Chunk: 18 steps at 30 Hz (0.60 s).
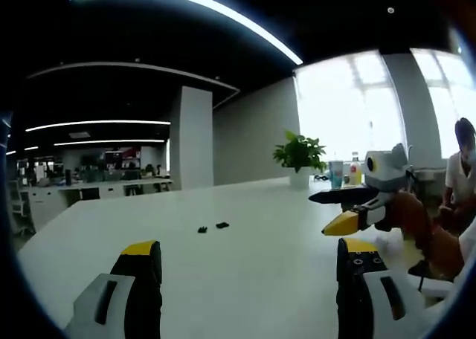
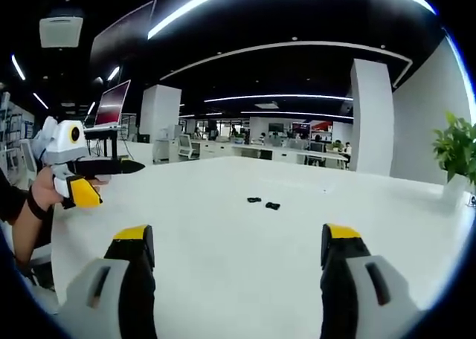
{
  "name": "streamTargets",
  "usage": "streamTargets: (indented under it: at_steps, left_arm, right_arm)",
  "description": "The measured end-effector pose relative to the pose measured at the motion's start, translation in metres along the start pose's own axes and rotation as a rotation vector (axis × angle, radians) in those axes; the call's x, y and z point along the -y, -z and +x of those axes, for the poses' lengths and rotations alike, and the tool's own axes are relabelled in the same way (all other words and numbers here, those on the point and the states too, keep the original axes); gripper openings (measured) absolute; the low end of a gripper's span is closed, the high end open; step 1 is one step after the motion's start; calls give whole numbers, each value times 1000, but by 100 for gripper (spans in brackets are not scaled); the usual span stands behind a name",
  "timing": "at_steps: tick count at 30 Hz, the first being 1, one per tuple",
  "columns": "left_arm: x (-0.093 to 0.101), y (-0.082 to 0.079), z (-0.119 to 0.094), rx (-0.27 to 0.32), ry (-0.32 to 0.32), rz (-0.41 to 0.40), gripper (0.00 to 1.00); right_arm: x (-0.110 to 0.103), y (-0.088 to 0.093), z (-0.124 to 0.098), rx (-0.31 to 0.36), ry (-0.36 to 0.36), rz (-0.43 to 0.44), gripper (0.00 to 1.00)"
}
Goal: Snap the two parts of the plastic buckle together until the buckle closes and remains connected.
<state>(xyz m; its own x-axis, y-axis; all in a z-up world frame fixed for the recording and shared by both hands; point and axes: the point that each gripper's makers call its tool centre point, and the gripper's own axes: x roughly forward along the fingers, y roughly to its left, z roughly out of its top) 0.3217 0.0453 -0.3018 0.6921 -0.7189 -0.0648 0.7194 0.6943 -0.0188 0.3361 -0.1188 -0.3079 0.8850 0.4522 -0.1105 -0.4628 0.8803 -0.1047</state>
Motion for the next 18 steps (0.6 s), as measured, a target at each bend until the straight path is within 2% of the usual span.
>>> streamTargets:
  at_steps: [6,11,18]
  left_arm:
    - [-3,0,6,-21,3,12,100]
    - [-2,-3,7,-16,9,14,100]
    - [-7,3,11,-30,4,4,100]
  right_arm:
    - [3,0,4,-3,4,-5,94]
    - [5,1,8,-9,3,-4,94]
    - [6,-1,13,-6,-9,1,94]
